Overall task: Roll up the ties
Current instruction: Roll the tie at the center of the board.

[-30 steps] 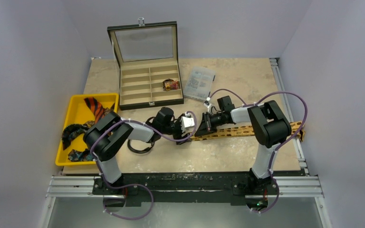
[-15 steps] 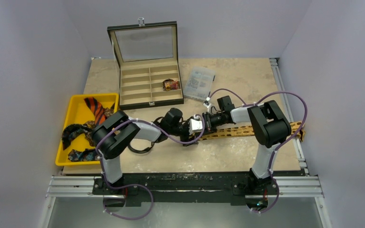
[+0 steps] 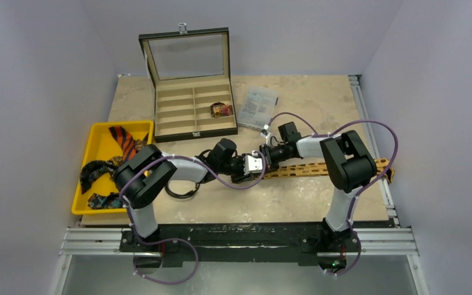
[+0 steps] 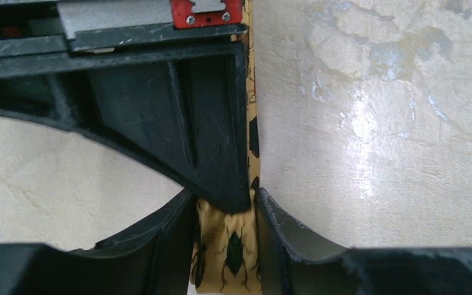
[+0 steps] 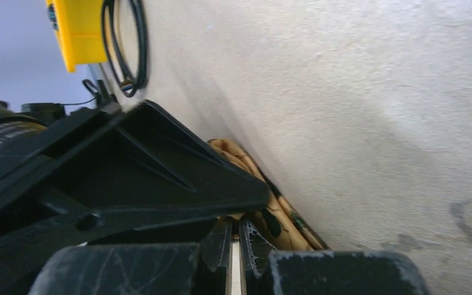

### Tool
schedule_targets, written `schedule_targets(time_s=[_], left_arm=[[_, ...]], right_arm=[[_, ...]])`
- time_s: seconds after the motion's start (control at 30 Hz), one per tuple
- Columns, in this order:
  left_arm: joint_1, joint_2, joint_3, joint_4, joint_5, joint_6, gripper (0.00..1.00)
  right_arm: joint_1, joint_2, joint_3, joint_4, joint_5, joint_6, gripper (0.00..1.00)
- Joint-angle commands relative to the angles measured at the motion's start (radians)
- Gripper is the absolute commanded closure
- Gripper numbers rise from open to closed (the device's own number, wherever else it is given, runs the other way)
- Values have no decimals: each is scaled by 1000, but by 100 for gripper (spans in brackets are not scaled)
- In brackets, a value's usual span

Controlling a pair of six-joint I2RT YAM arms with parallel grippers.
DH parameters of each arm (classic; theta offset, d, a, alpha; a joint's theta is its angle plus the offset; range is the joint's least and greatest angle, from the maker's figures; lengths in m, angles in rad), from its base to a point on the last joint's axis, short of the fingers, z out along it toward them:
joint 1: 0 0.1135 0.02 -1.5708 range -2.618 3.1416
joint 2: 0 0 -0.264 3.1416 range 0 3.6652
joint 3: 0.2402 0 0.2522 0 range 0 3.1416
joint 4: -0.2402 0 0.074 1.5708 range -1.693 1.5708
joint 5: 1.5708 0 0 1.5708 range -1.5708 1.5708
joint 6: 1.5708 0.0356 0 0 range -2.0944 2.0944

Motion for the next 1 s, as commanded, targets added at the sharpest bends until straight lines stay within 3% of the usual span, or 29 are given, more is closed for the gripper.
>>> schedule_targets(time_s=[0.0, 0.1, 0.5, 0.8, 0.9, 0.97], left_arm=[[40, -3, -23, -189, -14, 69, 52], [63, -14, -32, -153, 9, 14, 42], [95, -63, -226, 263, 71, -162, 41], [82, 33, -155, 345, 72, -71, 41], [65, 45, -122, 279, 88, -12, 47], [58, 42, -116, 251, 88, 6, 60]], right_arm=[[-13, 55, 32, -67, 66, -60, 100], [-15, 86, 41, -91, 86, -90, 100], [-22, 155, 78, -146, 120, -121, 100], [-21, 139, 59, -121, 90, -124, 100], [-21, 134, 59, -121, 72, -122, 100], [-21, 129, 62, -121, 64, -124, 100]])
